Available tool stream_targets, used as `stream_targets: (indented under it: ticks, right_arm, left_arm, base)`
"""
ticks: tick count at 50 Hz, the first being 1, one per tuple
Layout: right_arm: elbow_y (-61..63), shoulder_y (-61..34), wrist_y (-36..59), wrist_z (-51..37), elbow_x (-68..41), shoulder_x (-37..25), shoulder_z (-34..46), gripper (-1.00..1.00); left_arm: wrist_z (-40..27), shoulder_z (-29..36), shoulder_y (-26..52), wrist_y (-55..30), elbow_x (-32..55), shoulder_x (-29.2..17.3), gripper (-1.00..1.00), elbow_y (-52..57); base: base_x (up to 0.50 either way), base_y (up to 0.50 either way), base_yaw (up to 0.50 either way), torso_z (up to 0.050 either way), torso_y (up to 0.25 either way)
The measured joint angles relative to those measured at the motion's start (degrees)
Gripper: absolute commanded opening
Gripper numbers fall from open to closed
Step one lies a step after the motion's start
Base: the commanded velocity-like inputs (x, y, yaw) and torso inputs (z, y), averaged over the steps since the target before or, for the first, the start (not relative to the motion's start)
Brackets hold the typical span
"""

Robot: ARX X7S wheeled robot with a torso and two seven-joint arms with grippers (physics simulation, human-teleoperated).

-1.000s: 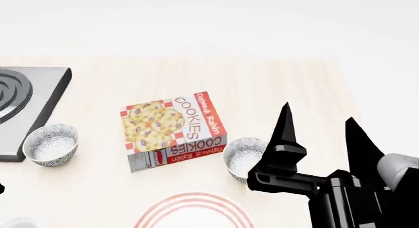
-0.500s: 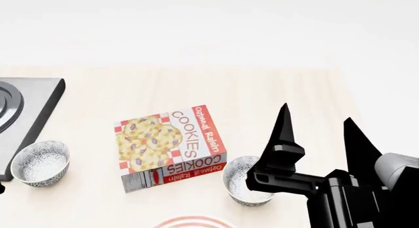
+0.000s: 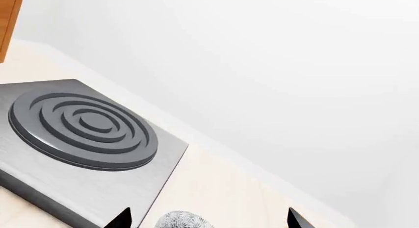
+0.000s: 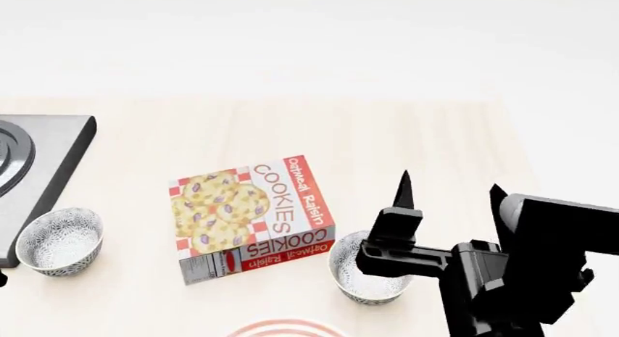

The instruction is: Pick the akita bowl next to the plate and place it on the plate.

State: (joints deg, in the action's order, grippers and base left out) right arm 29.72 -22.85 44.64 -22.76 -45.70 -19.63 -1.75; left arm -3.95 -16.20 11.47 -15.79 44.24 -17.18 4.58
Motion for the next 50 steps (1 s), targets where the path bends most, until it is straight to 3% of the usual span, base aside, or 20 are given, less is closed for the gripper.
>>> stream_targets:
  ticks: [26, 50]
  right_arm:
    - [-23.26, -16.67, 11.25, 1.27, 2.69, -1.05, 8.99, 1.00]
    - [-48.73, -31.69, 11.00, 7.01, 9.87, 2.14, 19.10, 1.00]
  left_arm:
    - [-0.73, 0.24, -0.23, -0.27, 0.59, -0.42, 1.00, 0.69]
    - [-0.42, 0.57, -0.12, 0.43, 0.57, -0.59, 1.00, -0.23]
  base:
    - [0.00, 0.00, 0.00, 0.000, 0.000]
    - [0.00, 0.00, 0.00, 0.000, 0.000]
